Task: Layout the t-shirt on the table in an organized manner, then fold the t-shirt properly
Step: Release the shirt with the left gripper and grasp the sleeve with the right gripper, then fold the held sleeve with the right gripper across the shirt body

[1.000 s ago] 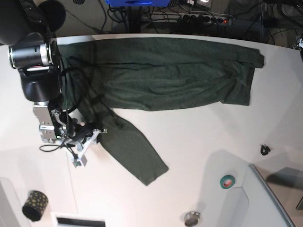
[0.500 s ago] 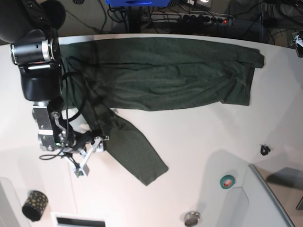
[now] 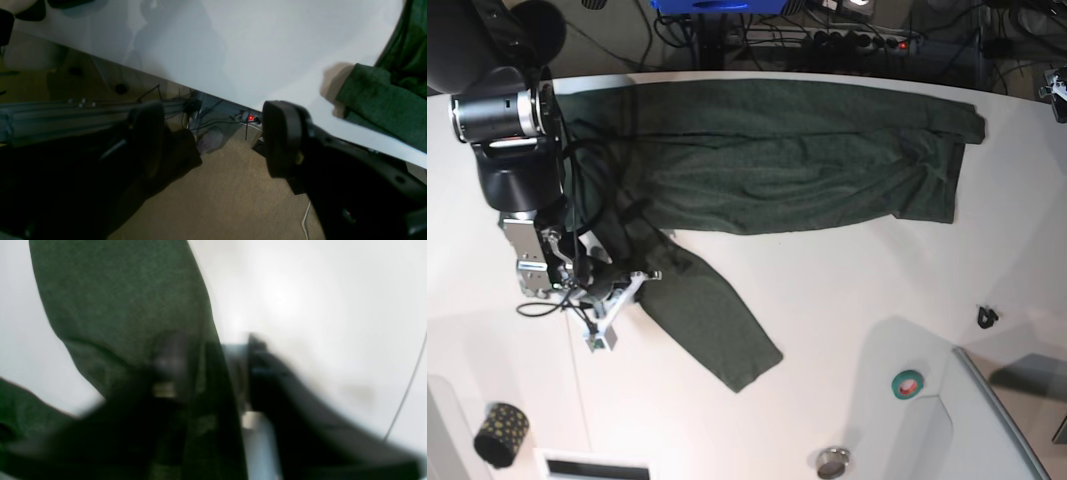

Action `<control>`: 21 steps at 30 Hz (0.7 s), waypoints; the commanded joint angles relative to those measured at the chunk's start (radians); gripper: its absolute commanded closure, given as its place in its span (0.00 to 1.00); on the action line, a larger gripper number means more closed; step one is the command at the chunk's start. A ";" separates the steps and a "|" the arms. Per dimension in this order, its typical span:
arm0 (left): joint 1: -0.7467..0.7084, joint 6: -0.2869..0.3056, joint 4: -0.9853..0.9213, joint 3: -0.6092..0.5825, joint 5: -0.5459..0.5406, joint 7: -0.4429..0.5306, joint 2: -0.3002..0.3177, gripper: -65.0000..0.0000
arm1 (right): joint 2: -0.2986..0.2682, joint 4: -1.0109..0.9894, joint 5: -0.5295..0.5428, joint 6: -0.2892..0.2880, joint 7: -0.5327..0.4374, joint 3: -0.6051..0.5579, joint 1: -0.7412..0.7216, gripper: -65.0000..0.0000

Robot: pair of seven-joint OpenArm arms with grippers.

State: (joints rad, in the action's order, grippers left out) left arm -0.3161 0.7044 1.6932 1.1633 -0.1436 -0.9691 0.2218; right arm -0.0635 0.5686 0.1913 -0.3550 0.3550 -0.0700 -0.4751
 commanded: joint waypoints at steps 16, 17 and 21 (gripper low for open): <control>0.007 -0.006 0.012 0.004 -0.004 0.012 0.021 0.32 | 0.031 0.878 0.001 -0.005 0.404 -0.003 0.301 1.00; 0.013 -0.006 0.012 0.004 -0.004 0.012 0.021 0.32 | 0.037 0.945 0.001 -0.005 0.427 -0.007 0.336 1.00; 0.024 -0.006 0.012 0.000 0.000 0.012 0.021 0.32 | 0.087 1.192 0.001 -0.008 0.510 -0.011 0.499 1.00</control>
State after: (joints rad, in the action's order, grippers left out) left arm -0.2882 0.7044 1.6909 1.1587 -0.1406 -0.9684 0.2214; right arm 0.0208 1.7329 0.1802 -0.3626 0.8906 -0.0818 0.0448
